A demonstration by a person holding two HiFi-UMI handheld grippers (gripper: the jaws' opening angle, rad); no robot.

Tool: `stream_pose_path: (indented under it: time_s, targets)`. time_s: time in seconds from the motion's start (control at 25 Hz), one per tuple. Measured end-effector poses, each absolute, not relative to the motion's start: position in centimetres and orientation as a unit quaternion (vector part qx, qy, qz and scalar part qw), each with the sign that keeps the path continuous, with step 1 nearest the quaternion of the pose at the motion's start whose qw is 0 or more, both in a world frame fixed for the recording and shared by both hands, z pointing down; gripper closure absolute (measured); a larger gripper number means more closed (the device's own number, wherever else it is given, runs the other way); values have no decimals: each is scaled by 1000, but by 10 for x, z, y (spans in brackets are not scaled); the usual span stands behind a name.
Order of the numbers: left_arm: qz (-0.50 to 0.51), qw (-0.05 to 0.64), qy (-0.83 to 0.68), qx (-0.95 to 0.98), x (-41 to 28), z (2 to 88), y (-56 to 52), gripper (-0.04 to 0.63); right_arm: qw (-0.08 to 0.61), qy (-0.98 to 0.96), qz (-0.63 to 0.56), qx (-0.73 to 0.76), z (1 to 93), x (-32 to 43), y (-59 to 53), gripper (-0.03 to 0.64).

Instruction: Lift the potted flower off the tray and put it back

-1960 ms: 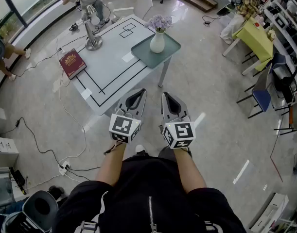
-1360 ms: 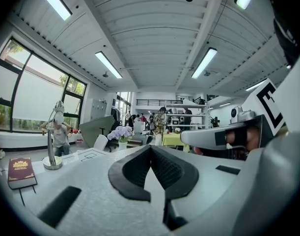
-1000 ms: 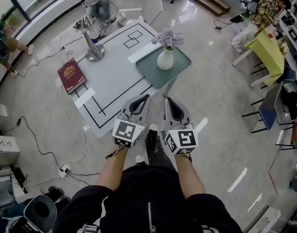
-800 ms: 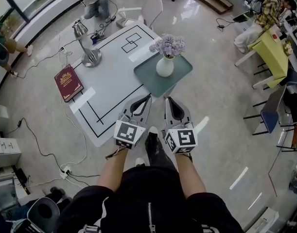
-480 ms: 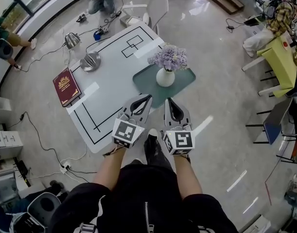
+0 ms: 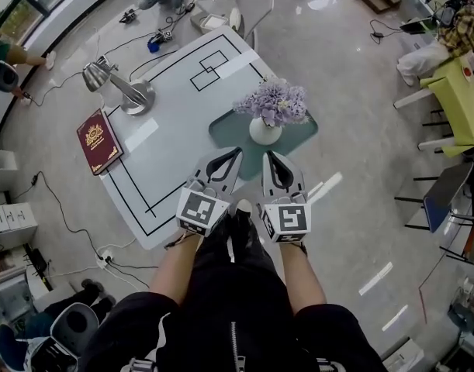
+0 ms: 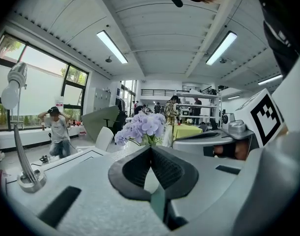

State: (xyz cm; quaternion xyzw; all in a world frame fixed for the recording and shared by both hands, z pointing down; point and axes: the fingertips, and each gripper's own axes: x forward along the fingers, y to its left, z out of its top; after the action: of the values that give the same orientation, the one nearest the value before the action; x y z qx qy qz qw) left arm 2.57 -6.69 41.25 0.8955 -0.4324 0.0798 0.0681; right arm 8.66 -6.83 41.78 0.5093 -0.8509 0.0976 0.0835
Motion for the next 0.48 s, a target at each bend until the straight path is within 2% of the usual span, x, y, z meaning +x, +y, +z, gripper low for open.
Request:
stream_pose_path:
  time_s: [0.48]
  targets:
    - [75, 88, -419, 901, 21, 437, -92, 589, 104, -831, 111, 535, 454, 92, -86, 609]
